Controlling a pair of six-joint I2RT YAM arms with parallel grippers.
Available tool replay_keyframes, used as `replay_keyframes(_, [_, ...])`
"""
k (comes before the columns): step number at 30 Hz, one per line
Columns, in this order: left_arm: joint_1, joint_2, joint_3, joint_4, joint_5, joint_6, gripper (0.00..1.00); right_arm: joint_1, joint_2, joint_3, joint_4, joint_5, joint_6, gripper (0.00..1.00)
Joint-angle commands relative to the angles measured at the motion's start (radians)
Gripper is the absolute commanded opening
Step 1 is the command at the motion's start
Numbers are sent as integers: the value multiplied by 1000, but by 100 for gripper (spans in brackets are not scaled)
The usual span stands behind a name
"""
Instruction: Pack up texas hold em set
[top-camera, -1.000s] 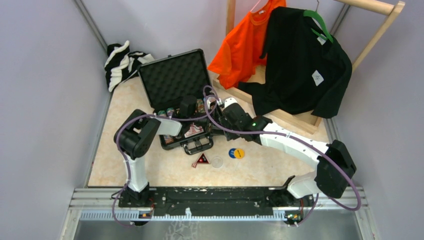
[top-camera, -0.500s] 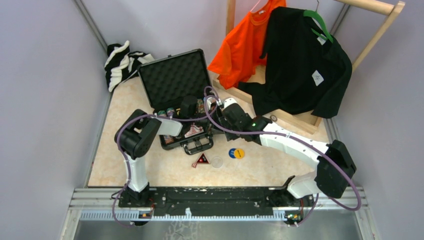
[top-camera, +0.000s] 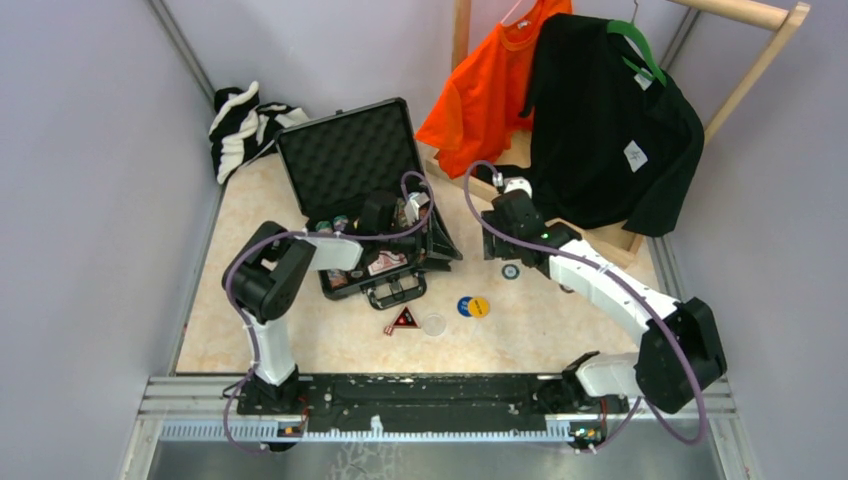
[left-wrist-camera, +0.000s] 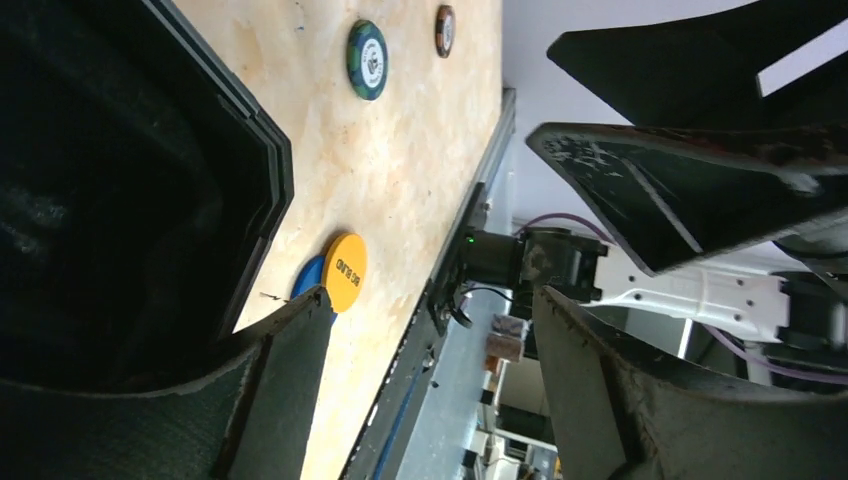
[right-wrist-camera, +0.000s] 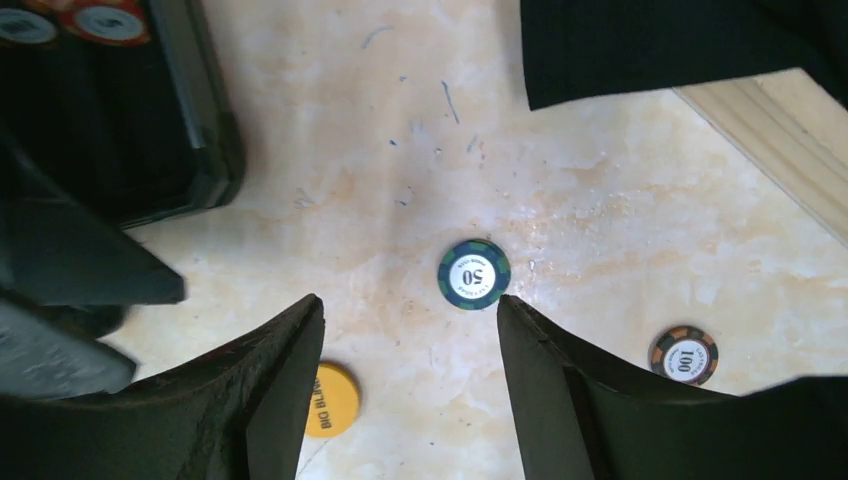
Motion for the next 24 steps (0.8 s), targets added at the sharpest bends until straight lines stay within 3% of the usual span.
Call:
replay_keyframes(1, [-10, -91, 27, -188, -124, 178, 81, -13, 41, -46, 37, 50, 19, 66])
replay_keyframes(9, [-21, -158, 28, -270, -225, 259, 82, -68, 120, -120, 108, 8, 33, 70])
replay_keyframes(24, [-29, -160, 29, -259, -194, 259, 82, -148, 210, -178, 211, -74, 38, 69])
